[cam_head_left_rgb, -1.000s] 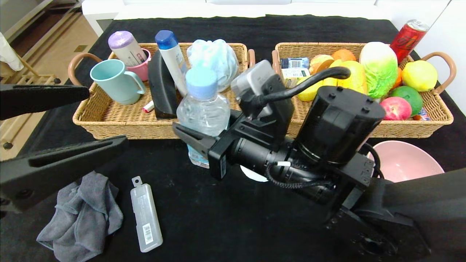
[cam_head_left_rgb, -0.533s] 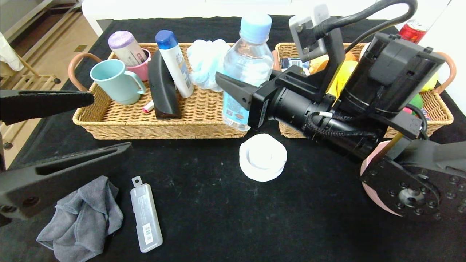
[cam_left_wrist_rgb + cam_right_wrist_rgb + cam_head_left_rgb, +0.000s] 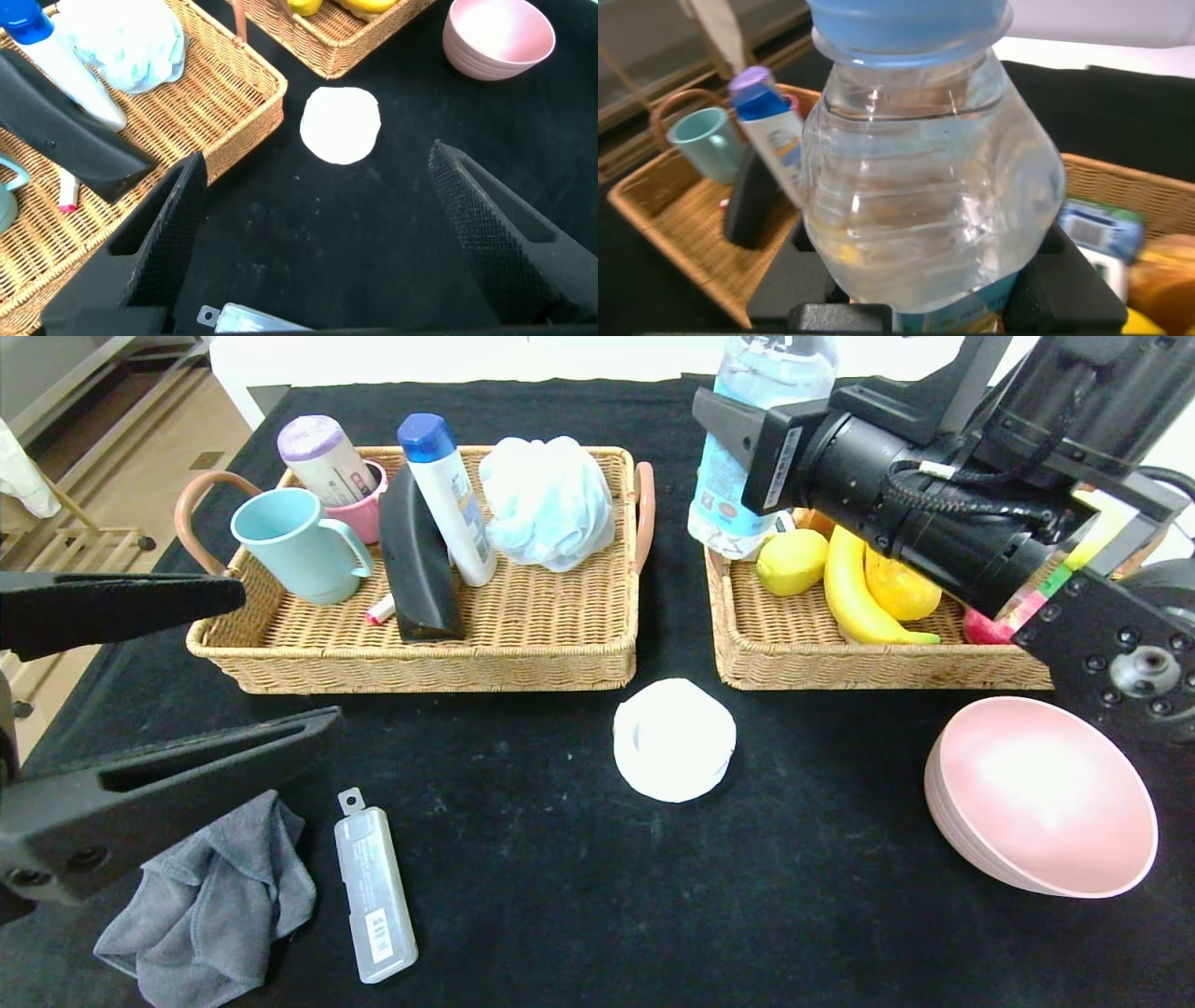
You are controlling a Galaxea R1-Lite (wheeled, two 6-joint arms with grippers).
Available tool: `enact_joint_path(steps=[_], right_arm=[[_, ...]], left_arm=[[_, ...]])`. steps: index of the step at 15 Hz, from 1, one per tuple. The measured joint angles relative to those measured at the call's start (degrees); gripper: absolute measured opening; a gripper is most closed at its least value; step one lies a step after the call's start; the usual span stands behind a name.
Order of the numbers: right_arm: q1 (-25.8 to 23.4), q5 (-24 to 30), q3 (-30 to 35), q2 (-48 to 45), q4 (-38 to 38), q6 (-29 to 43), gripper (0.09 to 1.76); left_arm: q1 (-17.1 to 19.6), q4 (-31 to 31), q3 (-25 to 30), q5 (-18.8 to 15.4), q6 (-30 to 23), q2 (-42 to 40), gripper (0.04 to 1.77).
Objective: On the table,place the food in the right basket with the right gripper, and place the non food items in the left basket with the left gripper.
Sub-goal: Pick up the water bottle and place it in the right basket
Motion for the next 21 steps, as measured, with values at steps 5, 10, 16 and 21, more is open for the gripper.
enact_joint_path(steps=[5,10,16,21], right_arm=[[-6.05,-0.52,-7.97,1.27,7.19,0.22,0.88],[-9.18,-0.20,-17.32,6.40,10.93,3.80,0.88],[-10.14,0.06,-24.45,11.63,14.75,4.85,0.88],[-10.80,0.28,-25.70,13.90,15.27,4.92,0.88]], left_arm=[[0.02,0.00,0.00,-0.02,-0.02,-0.06,1.72],[-0.02,0.00,0.01,0.00,0.00,-0.06,1.72],[-0.04,0.05,0.06,-0.09,-0.02,0.11,1.72],[-0.06,0.02,0.30,-0.11,-0.05,0.27,1.72]])
